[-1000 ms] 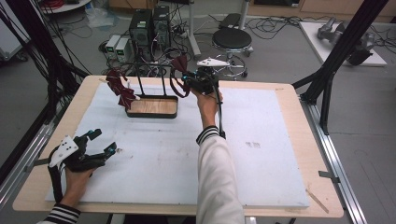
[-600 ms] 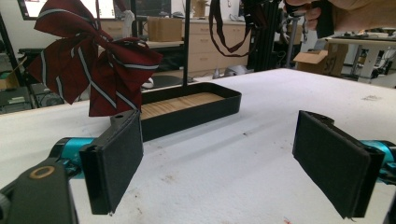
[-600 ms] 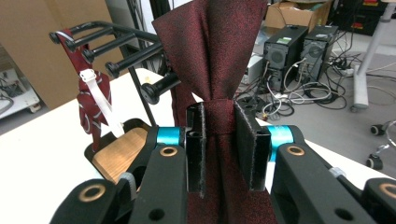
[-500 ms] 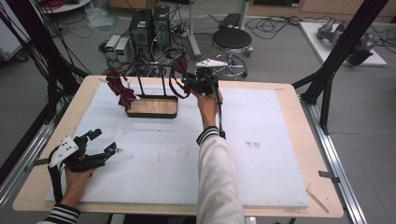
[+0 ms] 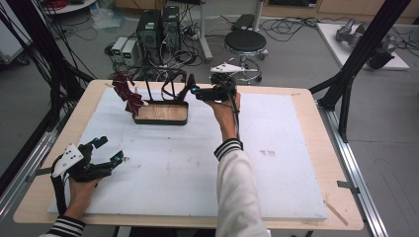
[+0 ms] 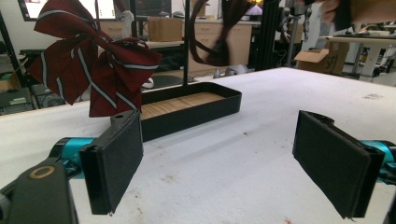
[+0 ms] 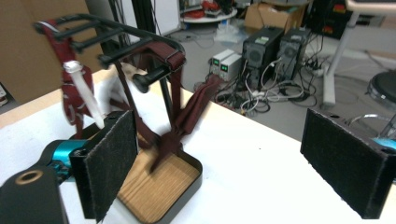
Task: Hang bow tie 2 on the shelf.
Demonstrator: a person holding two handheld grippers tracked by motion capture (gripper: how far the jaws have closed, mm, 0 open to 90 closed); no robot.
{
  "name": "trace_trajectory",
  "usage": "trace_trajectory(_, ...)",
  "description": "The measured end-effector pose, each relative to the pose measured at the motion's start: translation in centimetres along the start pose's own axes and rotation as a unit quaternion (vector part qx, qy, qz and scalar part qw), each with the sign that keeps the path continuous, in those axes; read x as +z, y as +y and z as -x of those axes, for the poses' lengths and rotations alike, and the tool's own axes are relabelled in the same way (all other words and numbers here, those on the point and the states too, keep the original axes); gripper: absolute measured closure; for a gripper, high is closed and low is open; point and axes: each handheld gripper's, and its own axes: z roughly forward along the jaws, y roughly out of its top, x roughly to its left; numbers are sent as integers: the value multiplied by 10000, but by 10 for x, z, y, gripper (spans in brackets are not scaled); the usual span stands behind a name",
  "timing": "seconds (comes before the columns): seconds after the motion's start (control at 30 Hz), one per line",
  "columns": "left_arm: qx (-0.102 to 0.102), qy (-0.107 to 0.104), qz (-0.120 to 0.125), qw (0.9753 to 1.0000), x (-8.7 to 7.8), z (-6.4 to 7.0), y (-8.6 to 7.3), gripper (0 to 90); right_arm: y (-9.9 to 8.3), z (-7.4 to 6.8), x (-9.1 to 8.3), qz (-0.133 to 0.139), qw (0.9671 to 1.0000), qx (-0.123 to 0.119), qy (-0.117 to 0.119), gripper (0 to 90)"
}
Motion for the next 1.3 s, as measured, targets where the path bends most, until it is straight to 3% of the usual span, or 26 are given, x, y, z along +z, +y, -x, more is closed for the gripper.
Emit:
trace_trajectory(0.1,-16,11,19,10000,0,0,0,165,4,1,-19,-87,9999,-72,65,105)
trace_trajectory(0.13,-16,11,6,10000,0,0,0,164,8,2,-34,-15,9999,-118,78,105)
trace_trajectory(0.17,-13,12,5,10000,0,0,0,164,8,2,-34,-15,9999,-118,78,105)
trace_trajectory(0.23,-21,18,2,10000,0,0,0,165,13,0,-58,74,9998,-189,79,105)
trace_trajectory(0.27,-26,20,3,10000,0,0,0,165,13,0,-58,74,9998,-189,79,105)
trace_trajectory(0.33,-25,24,-1,10000,0,0,0,164,15,-2,-74,172,9995,-256,55,105)
trace_trajectory(0.4,-18,24,-3,10000,0,0,0,165,13,-3,-91,396,9986,-358,4,106)
trace_trajectory(0.5,-16,26,-2,10000,0,1,0,164,2,-4,-120,445,9982,-393,-54,106)
trace_trajectory(0.53,-20,21,2,10000,0,0,0,164,2,-4,-120,445,9982,-393,-54,106)
trace_trajectory(0.57,-22,22,3,10000,0,0,0,165,-6,-3,-133,518,9976,-443,-98,106)
trace_trajectory(0.8,-6,21,0,10000,0,1,0,164,-34,1,-164,640,9973,-337,-100,106)
trace_trajectory(0.9,9,22,-5,10000,0,1,0,164,-58,4,-181,721,9970,-263,-121,106)
trace_trajectory(1.03,10,19,-6,10000,0,1,0,164,-79,5,-192,785,9966,-205,-129,106)
trace_trajectory(1.1,15,15,-4,10000,0,1,0,164,-100,4,-202,861,9961,-173,-124,106)
trace_trajectory(1.13,12,18,-2,10000,0,1,0,164,-100,4,-202,861,9961,-173,-124,106)
trace_trajectory(1.3,21,26,7,10000,0,1,0,164,-135,3,-209,861,9960,-153,-161,106)
